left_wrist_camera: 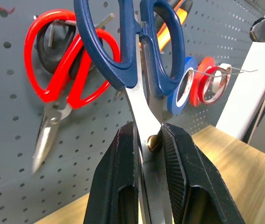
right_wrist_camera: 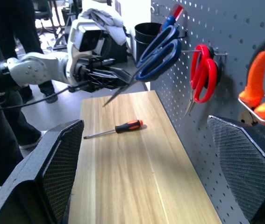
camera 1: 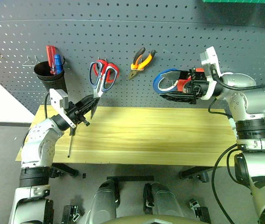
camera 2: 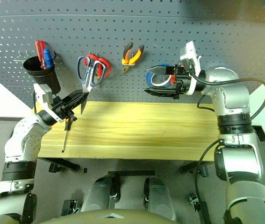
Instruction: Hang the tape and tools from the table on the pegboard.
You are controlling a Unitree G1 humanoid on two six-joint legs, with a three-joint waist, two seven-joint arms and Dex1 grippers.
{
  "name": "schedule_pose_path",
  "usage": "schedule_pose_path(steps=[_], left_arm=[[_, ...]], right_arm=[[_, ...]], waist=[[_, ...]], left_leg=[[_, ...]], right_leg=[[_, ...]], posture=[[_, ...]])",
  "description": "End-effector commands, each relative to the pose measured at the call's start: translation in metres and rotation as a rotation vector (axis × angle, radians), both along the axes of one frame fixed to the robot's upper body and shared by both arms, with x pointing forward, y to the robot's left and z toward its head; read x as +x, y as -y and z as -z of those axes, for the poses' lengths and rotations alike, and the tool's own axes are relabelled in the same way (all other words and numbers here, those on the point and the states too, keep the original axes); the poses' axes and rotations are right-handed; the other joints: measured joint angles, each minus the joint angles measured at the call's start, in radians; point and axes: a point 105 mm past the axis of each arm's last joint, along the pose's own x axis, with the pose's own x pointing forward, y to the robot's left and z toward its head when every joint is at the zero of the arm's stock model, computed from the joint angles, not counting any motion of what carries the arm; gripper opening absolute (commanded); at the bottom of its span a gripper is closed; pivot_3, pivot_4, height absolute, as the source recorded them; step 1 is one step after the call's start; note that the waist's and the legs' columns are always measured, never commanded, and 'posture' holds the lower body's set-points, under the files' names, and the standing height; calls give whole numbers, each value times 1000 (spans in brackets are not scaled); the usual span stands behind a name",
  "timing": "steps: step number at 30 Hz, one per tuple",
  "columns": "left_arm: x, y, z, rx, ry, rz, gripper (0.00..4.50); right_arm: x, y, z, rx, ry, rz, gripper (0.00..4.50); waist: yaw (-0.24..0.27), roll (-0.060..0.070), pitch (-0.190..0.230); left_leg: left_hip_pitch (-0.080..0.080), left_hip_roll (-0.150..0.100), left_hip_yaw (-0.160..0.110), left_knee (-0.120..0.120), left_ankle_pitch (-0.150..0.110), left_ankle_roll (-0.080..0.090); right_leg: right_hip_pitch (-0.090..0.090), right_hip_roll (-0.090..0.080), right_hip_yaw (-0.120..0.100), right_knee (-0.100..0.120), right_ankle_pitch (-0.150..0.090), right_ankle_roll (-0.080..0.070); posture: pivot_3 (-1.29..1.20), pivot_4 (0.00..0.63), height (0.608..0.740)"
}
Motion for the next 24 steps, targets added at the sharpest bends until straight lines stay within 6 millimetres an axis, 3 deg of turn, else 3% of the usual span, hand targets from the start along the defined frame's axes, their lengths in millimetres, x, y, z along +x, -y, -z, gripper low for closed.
schedule_pose_path(steps=[1, 10, 18, 24], left_arm=[[7, 2, -10, 16, 49, -6, 675], [33, -4, -5, 51, 18, -85, 675], [54, 9, -10, 34, 32, -138, 675], [58, 6, -10, 31, 26, -171, 2390]], right_arm=[[-5, 4, -15, 6, 60, 6, 4500], [-5, 4, -13, -4, 68, 13, 4500], [-4, 2, -11, -5, 76, 19, 4500], [-4, 2, -8, -12, 81, 25, 4500]], waist=[[0, 0, 0], [-2, 0, 0], [0, 0, 0], [-6, 0, 0]], left_leg=[[0, 0, 0, 0, 0, 0], [0, 0, 0, 0, 0, 0], [0, -1, 1, 1, 0, 1], [1, -1, 1, 2, 0, 1]], right_leg=[[0, 0, 0, 0, 0, 0], [0, 0, 0, 1, 0, 0], [0, 0, 0, 2, 0, 0], [0, -1, 0, 5, 0, 0]], posture=[[-30, 124, 730], [-32, 118, 730], [-33, 114, 730], [-35, 115, 730]])
